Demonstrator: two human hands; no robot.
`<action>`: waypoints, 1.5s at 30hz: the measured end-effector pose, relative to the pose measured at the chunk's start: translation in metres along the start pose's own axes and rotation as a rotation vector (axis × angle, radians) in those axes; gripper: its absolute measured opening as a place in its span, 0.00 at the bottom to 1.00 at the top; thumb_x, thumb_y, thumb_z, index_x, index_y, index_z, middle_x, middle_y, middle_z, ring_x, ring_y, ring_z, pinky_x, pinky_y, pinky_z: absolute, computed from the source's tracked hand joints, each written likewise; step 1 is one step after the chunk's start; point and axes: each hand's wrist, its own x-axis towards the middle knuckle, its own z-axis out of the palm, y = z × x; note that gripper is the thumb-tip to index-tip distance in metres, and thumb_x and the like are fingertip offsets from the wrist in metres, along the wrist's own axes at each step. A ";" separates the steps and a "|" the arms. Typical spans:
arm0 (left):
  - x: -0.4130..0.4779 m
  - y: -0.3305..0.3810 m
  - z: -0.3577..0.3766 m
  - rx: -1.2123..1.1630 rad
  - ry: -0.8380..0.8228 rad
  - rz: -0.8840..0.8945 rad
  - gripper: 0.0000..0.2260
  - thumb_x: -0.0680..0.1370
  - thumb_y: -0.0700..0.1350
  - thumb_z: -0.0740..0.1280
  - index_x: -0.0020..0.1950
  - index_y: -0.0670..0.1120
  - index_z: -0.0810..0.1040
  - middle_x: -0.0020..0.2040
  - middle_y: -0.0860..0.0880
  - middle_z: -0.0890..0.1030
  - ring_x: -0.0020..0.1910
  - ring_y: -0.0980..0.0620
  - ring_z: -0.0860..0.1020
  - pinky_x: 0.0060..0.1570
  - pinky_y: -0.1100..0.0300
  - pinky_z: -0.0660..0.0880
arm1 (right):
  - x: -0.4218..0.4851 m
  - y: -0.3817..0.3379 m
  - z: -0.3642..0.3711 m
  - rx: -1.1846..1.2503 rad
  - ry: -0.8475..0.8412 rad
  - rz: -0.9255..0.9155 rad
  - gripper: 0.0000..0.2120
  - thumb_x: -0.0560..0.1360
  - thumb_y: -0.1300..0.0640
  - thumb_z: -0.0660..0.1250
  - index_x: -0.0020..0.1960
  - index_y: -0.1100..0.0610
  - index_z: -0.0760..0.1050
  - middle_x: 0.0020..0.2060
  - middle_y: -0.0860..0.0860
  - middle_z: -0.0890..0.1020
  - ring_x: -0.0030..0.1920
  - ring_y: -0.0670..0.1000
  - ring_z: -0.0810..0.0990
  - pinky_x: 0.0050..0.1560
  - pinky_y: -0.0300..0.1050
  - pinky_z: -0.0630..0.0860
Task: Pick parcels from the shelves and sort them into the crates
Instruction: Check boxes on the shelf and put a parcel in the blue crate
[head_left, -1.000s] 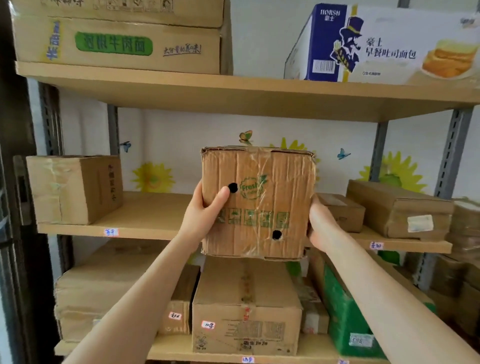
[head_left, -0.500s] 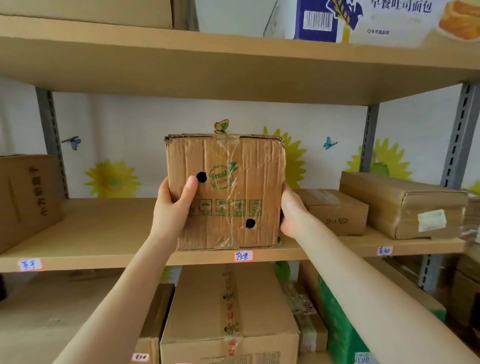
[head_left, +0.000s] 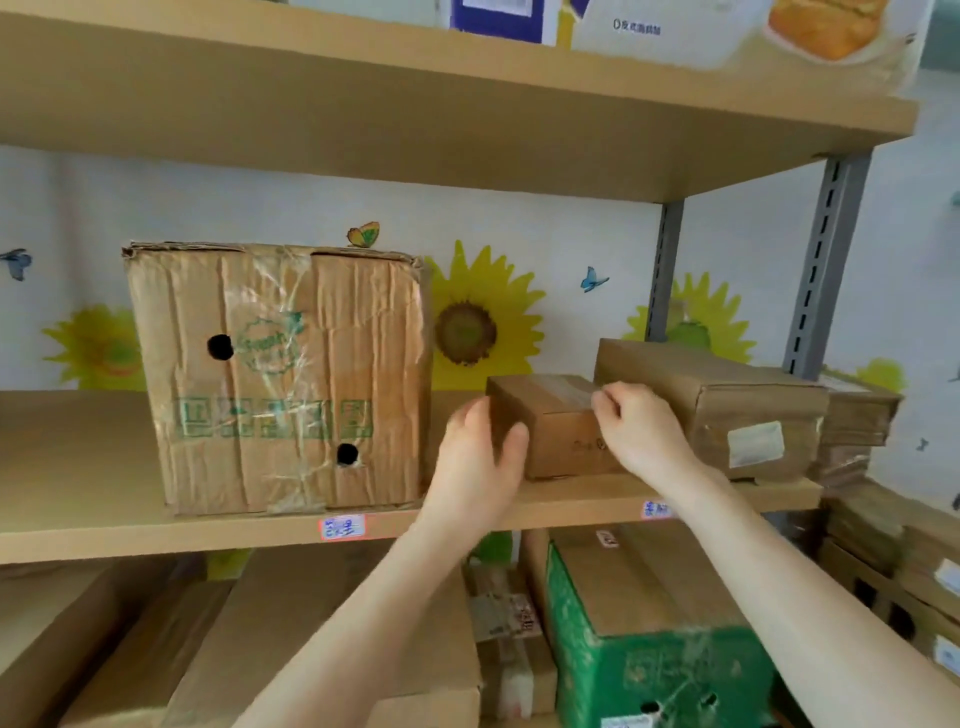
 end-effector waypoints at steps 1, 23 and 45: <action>0.014 0.005 0.008 -0.069 -0.022 -0.157 0.21 0.80 0.48 0.58 0.69 0.38 0.66 0.67 0.42 0.71 0.68 0.45 0.68 0.63 0.63 0.63 | 0.002 0.005 0.001 -0.036 0.015 -0.041 0.17 0.80 0.56 0.55 0.42 0.65 0.76 0.41 0.61 0.80 0.46 0.62 0.78 0.44 0.49 0.69; -0.030 0.065 0.039 -0.122 0.102 0.168 0.17 0.79 0.45 0.61 0.67 0.58 0.67 0.69 0.53 0.65 0.70 0.63 0.56 0.67 0.70 0.57 | -0.053 0.019 -0.042 1.500 -0.583 0.230 0.26 0.67 0.37 0.62 0.62 0.44 0.72 0.59 0.50 0.81 0.61 0.52 0.77 0.66 0.58 0.67; -0.155 0.064 0.117 -0.867 -0.303 -0.244 0.07 0.75 0.49 0.68 0.51 0.57 0.78 0.51 0.50 0.83 0.50 0.53 0.80 0.49 0.57 0.76 | -0.279 0.130 -0.084 1.307 0.367 0.599 0.17 0.71 0.52 0.67 0.58 0.56 0.76 0.54 0.57 0.81 0.52 0.52 0.81 0.49 0.49 0.78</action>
